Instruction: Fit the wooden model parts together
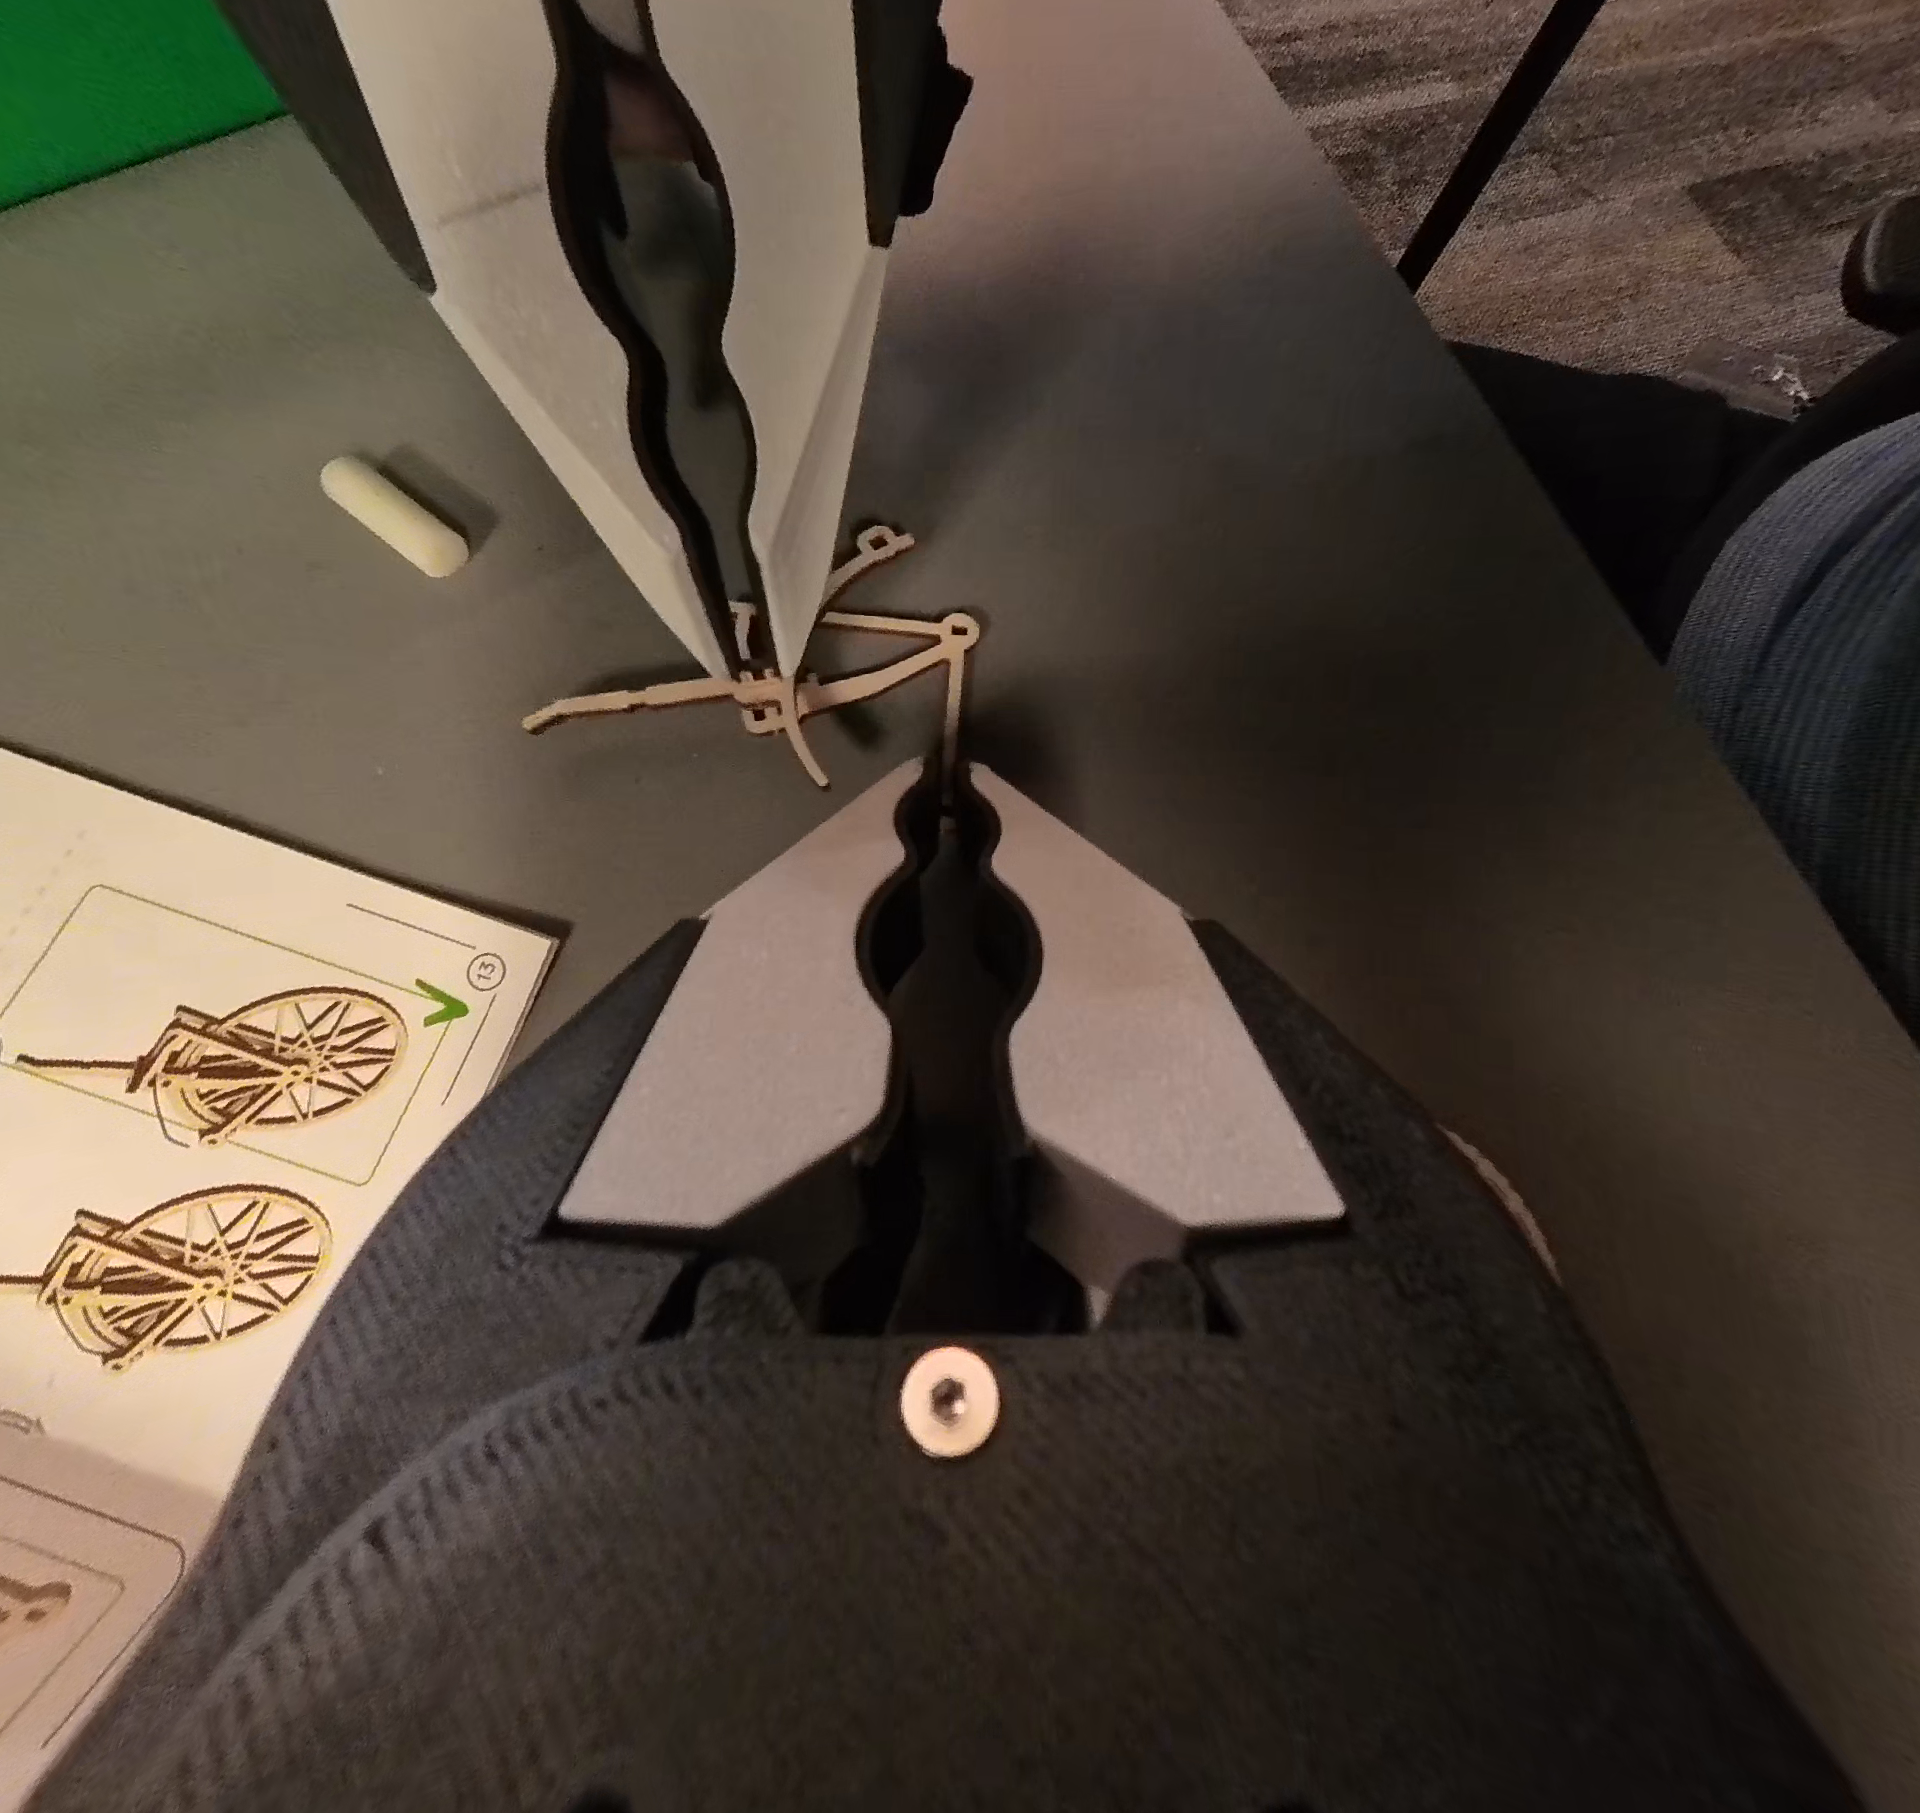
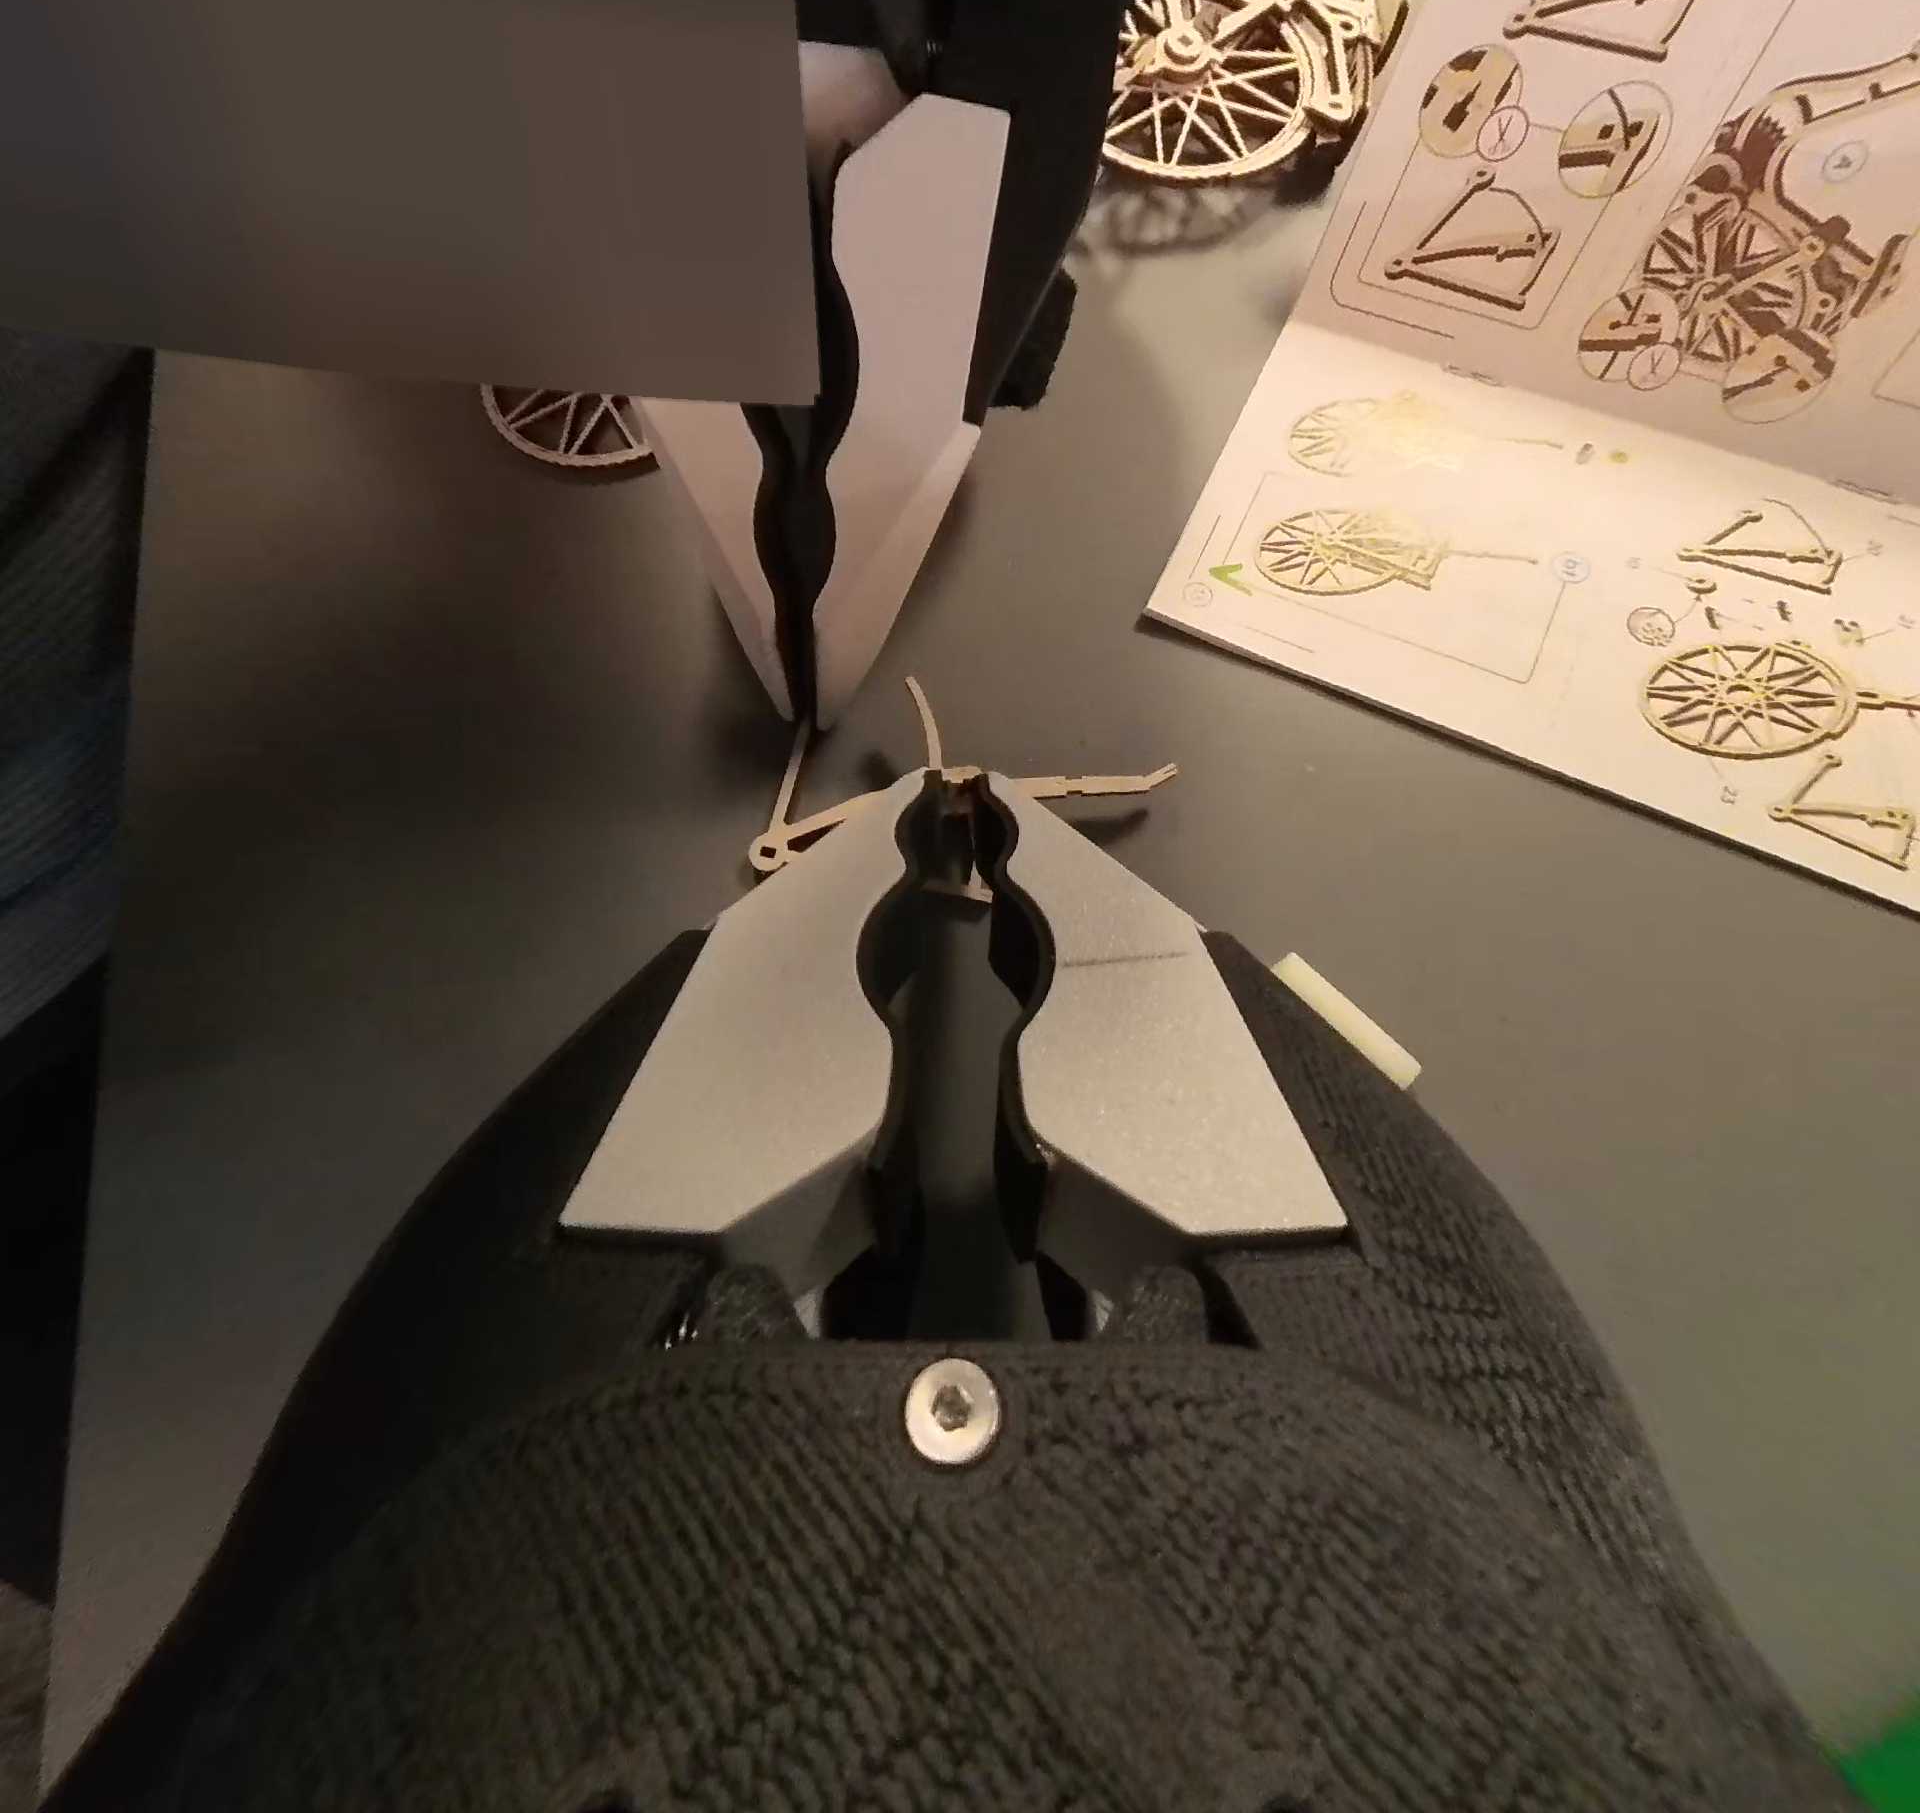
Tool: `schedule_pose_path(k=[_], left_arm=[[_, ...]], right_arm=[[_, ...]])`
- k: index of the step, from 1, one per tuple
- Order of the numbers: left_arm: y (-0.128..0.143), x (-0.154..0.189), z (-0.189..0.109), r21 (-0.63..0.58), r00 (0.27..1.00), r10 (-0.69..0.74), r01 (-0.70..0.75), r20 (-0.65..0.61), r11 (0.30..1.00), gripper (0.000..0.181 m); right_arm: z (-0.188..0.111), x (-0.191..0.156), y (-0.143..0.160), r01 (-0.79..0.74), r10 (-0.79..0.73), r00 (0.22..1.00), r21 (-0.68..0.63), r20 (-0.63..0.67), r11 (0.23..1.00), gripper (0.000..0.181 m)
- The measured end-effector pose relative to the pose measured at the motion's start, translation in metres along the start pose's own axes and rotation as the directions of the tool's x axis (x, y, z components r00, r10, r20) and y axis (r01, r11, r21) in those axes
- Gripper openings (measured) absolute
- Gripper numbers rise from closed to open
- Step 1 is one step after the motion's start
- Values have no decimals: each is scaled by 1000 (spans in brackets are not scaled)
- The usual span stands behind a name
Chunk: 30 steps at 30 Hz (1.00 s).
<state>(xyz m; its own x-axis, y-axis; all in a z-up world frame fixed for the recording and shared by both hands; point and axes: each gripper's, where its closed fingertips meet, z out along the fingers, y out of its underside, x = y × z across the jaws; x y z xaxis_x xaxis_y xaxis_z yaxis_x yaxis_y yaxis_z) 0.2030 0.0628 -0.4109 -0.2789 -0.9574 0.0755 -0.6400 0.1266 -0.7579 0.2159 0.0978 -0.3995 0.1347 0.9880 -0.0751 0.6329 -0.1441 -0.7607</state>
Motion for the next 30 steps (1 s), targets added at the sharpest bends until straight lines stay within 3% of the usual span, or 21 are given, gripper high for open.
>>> schedule_pose_path(k=[13,30], left_arm=[[0,0,0,0,1000,-3,3,-3,1000,2],[0,0,0,0,1000,-5,5,-11,1000,2]], right_arm=[[3,0,-1,-4,4,1000,-47,17,999,4],[4,0,2,34,-40,999,-343,-10,939,3]])
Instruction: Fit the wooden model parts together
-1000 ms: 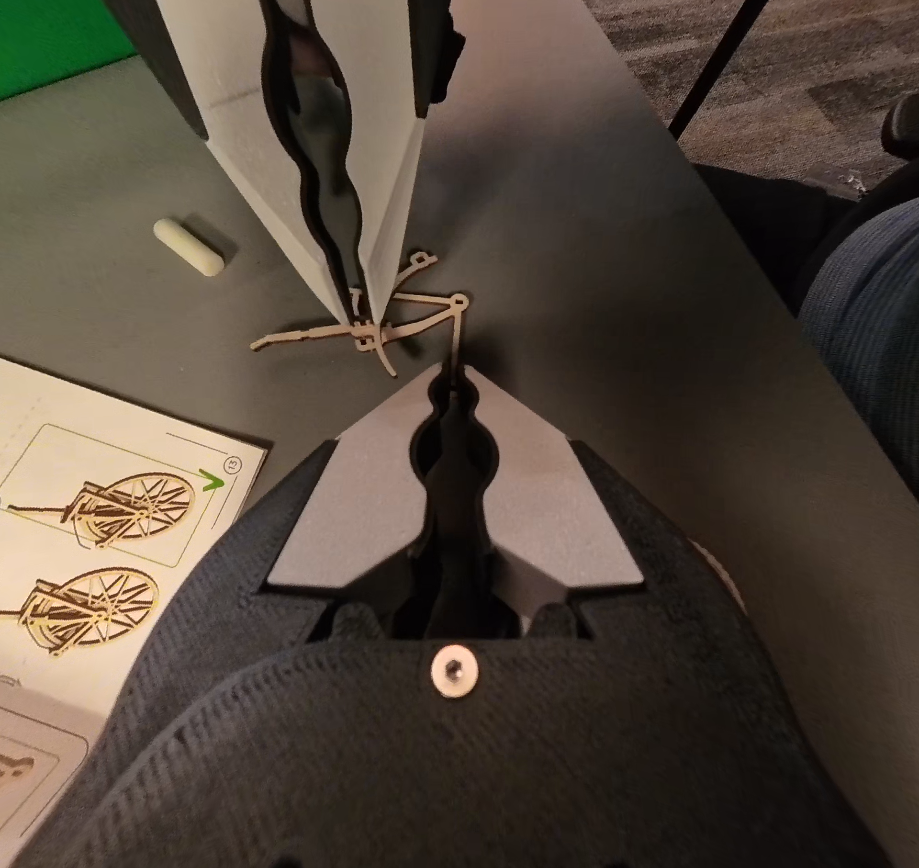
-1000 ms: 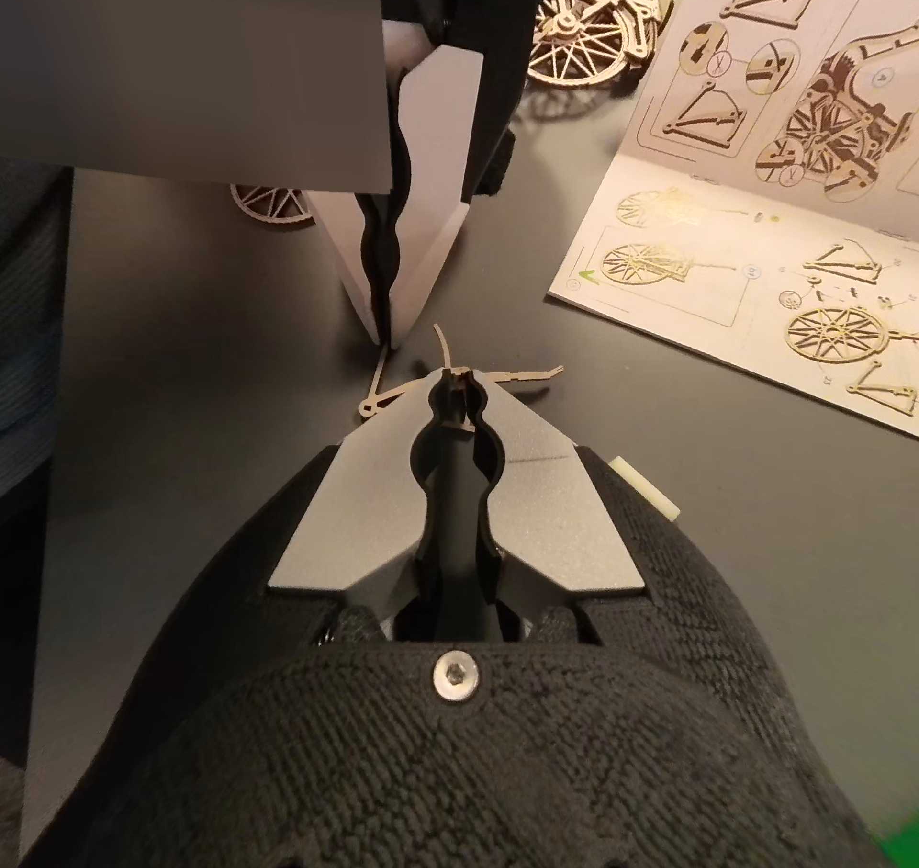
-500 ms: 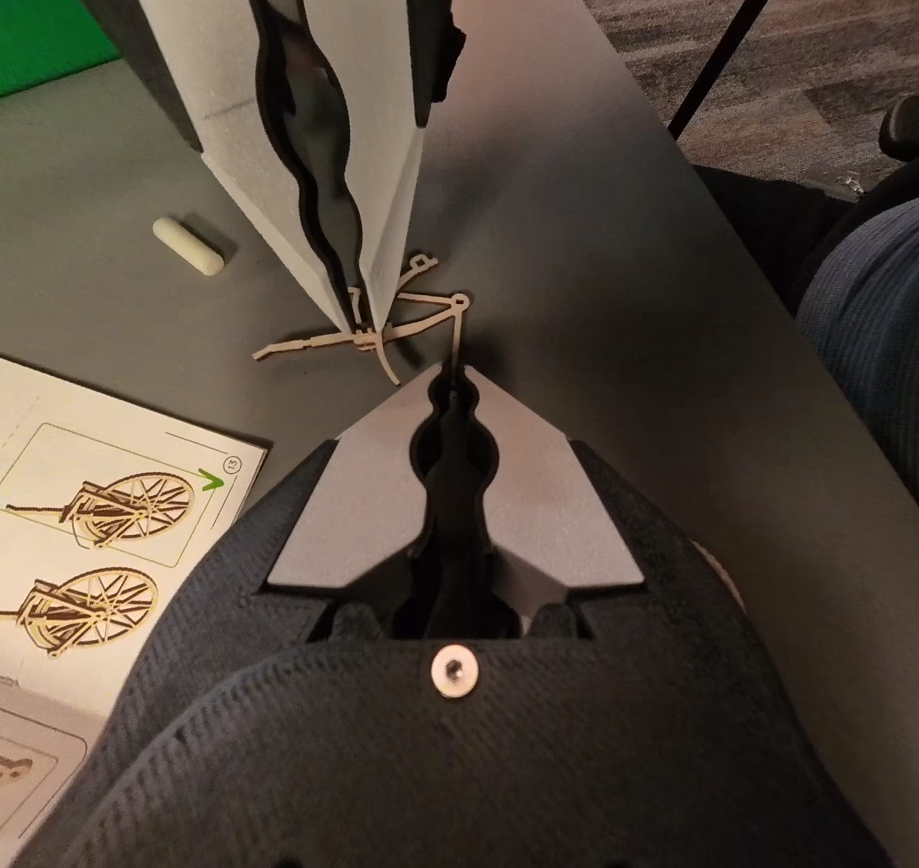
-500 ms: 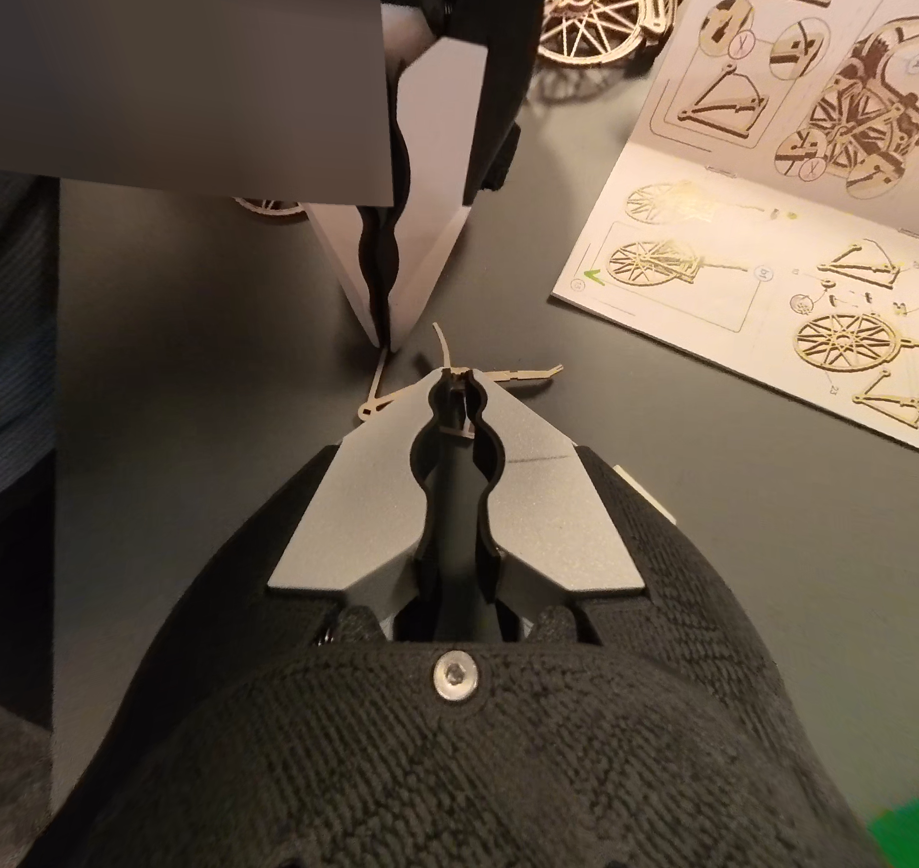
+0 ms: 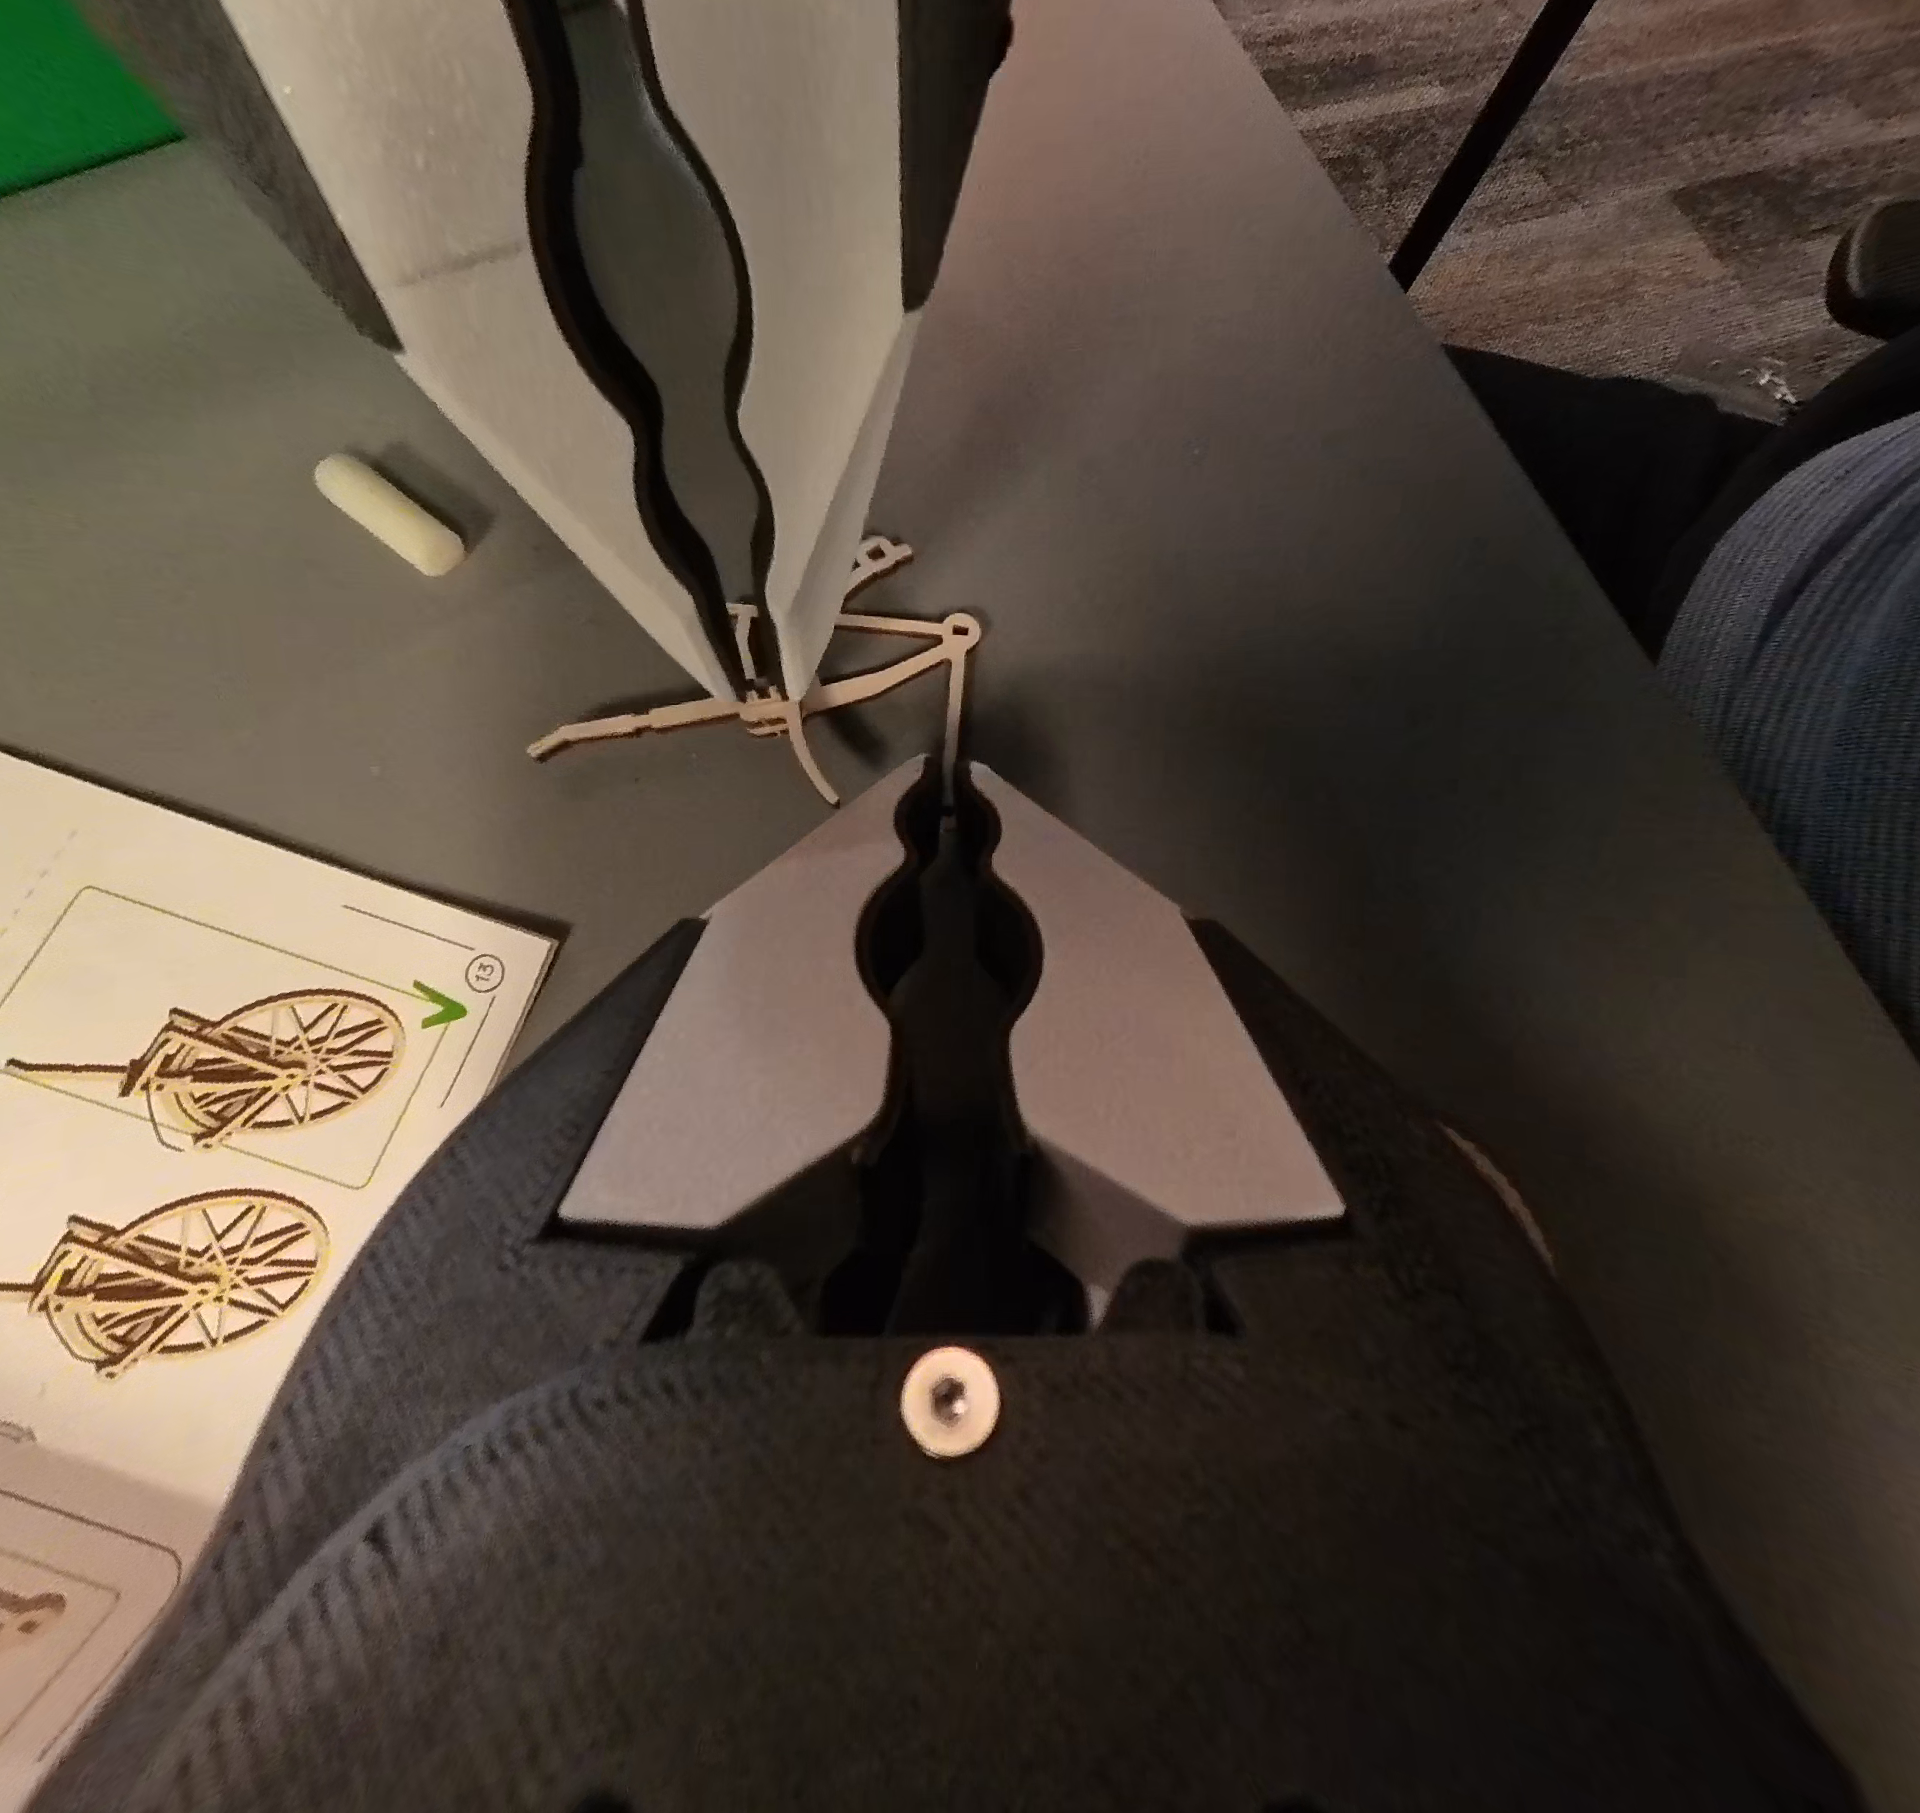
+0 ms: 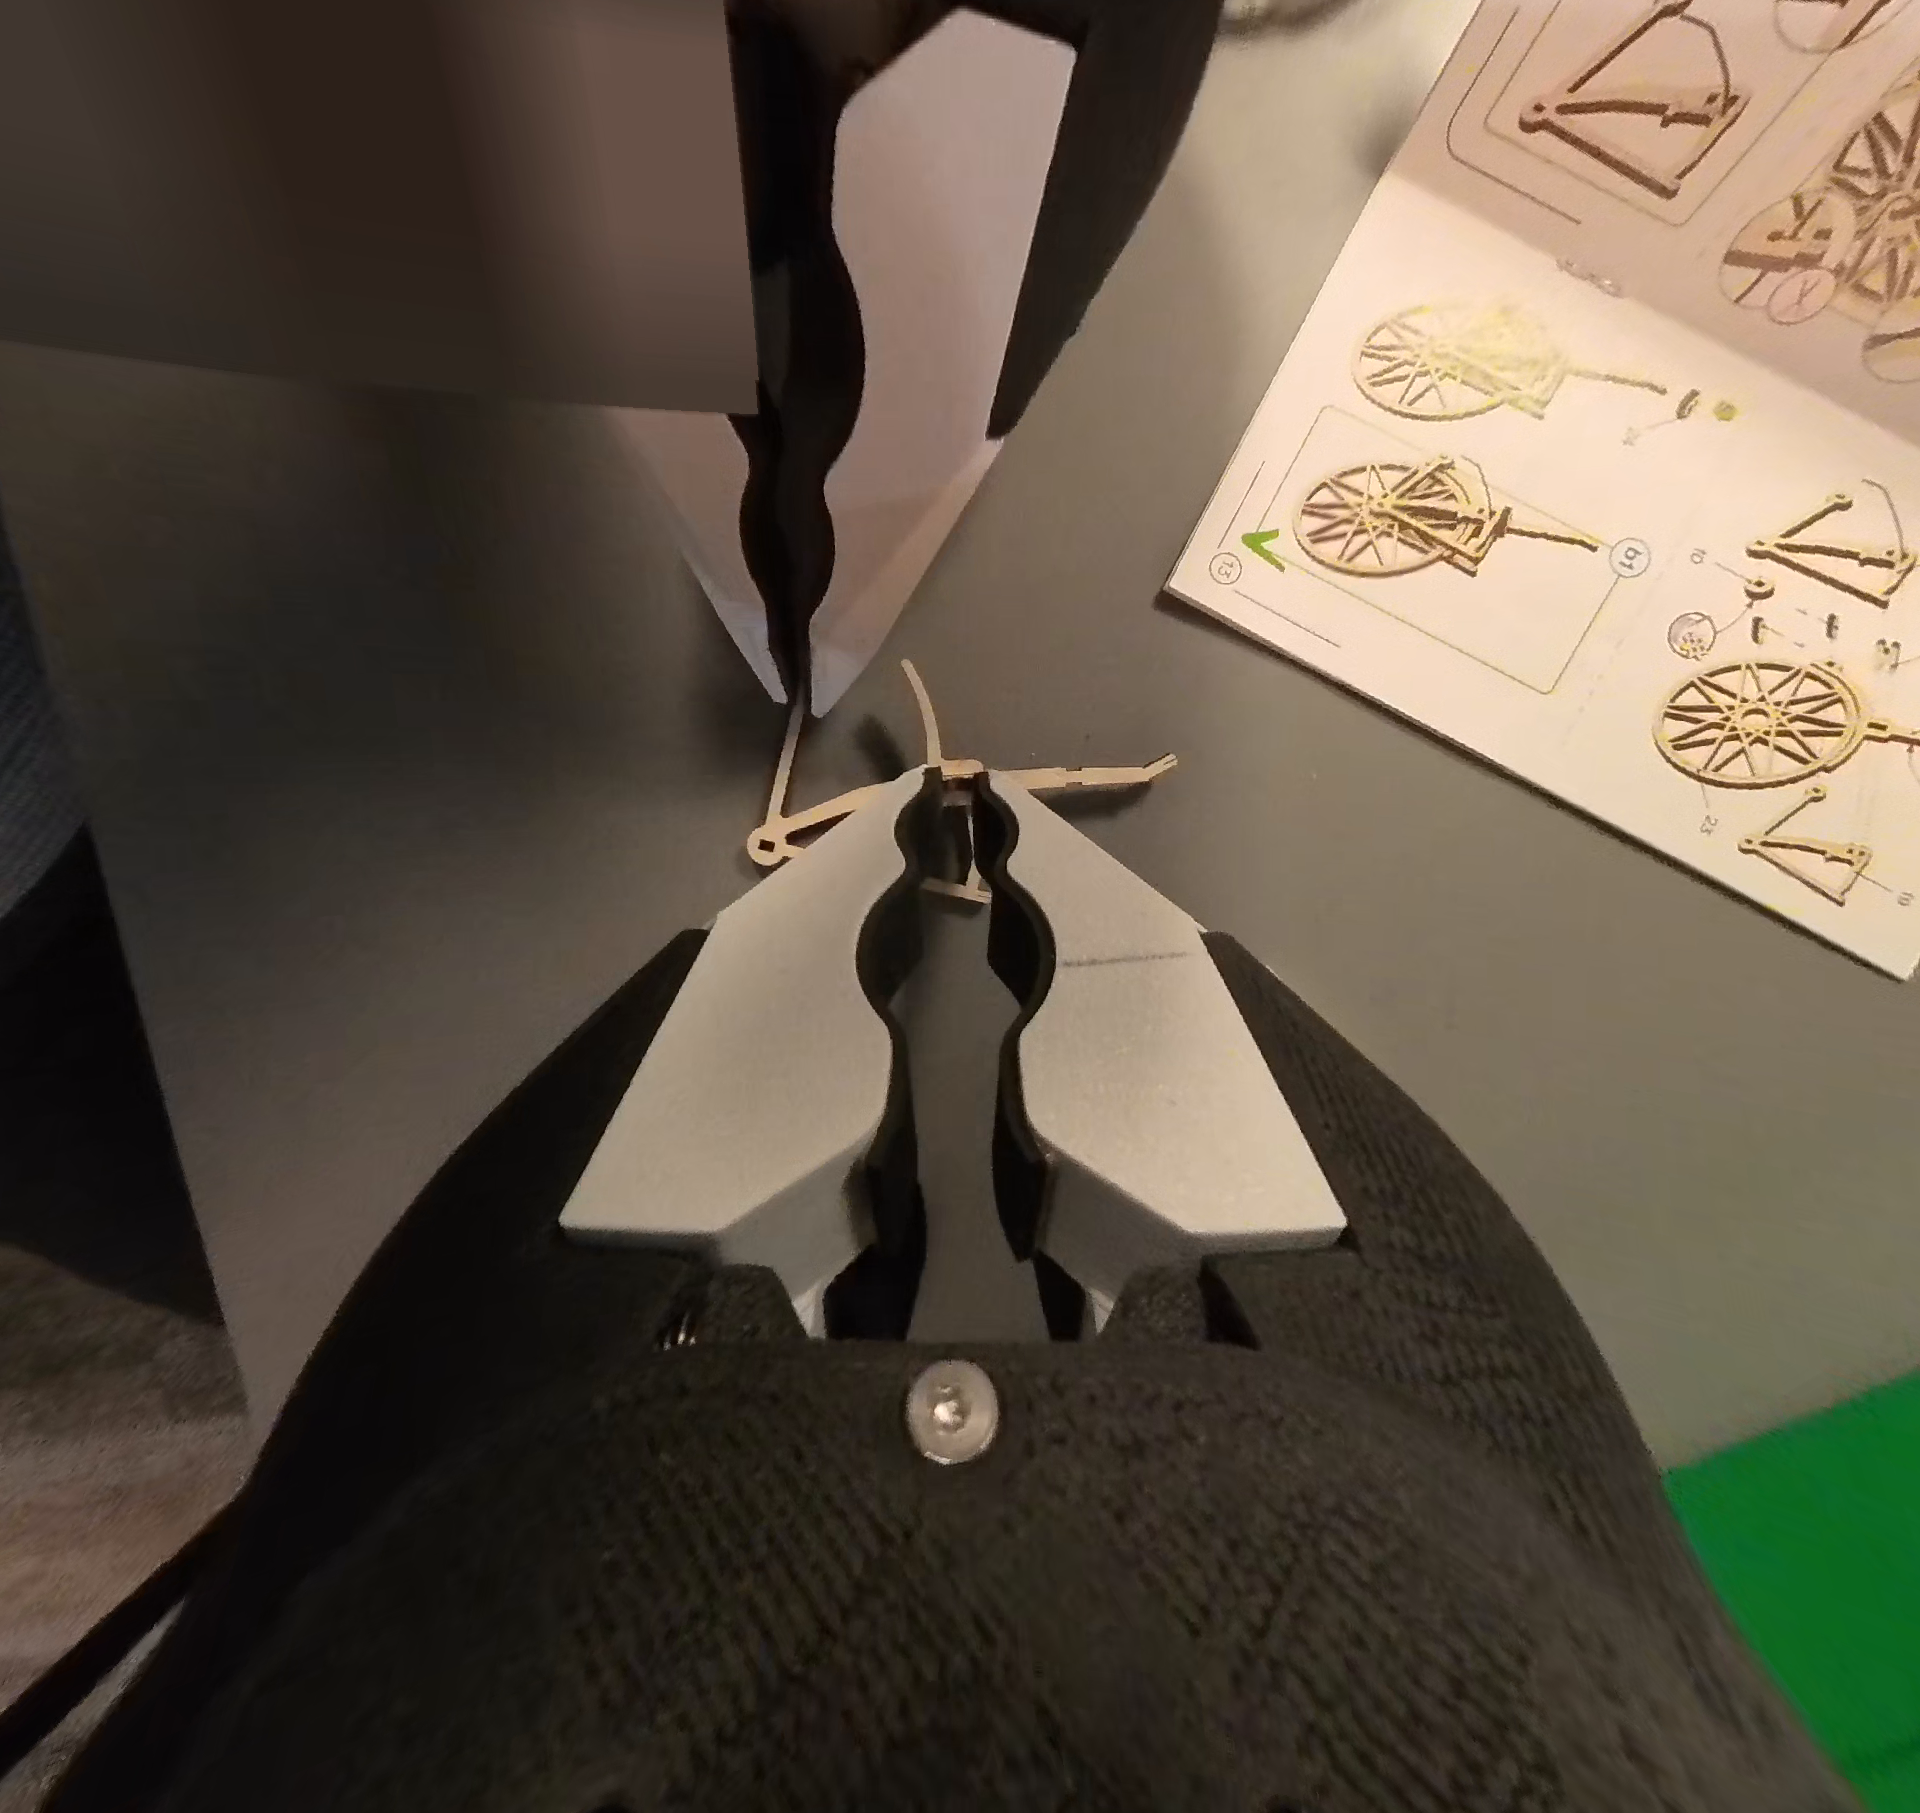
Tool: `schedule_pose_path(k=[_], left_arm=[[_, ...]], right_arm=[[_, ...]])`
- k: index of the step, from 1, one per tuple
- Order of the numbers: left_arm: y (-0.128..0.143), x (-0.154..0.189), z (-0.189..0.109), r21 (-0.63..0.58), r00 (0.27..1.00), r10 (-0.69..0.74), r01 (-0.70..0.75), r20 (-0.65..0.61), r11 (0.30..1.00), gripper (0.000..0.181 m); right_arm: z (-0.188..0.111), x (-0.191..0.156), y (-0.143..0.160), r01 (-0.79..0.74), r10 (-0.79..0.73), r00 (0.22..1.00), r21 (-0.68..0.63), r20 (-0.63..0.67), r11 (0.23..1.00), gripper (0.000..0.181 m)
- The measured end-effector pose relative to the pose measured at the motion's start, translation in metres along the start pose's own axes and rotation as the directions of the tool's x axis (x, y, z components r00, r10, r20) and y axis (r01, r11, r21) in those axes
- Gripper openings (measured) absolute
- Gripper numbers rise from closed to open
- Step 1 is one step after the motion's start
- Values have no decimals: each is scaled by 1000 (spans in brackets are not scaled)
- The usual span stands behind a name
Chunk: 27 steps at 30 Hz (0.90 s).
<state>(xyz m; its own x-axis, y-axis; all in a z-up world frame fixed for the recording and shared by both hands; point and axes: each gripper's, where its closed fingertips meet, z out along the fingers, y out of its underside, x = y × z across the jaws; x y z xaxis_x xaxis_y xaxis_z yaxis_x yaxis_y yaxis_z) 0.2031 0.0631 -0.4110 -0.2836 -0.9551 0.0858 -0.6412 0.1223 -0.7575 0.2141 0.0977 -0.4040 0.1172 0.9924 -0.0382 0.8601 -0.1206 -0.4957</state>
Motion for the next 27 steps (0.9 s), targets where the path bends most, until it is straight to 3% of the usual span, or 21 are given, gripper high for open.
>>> schedule_pose_path(k=[10,27], left_arm=[[0,0,0,-2,1000,6,-6,-4,1000,2],[0,0,0,0,1000,10,-10,5,1000,2]], right_arm=[[2,0,-2,49,-51,999,-129,-13,990,3],[0,0,3,-51,57,998,133,-41,990,4]])
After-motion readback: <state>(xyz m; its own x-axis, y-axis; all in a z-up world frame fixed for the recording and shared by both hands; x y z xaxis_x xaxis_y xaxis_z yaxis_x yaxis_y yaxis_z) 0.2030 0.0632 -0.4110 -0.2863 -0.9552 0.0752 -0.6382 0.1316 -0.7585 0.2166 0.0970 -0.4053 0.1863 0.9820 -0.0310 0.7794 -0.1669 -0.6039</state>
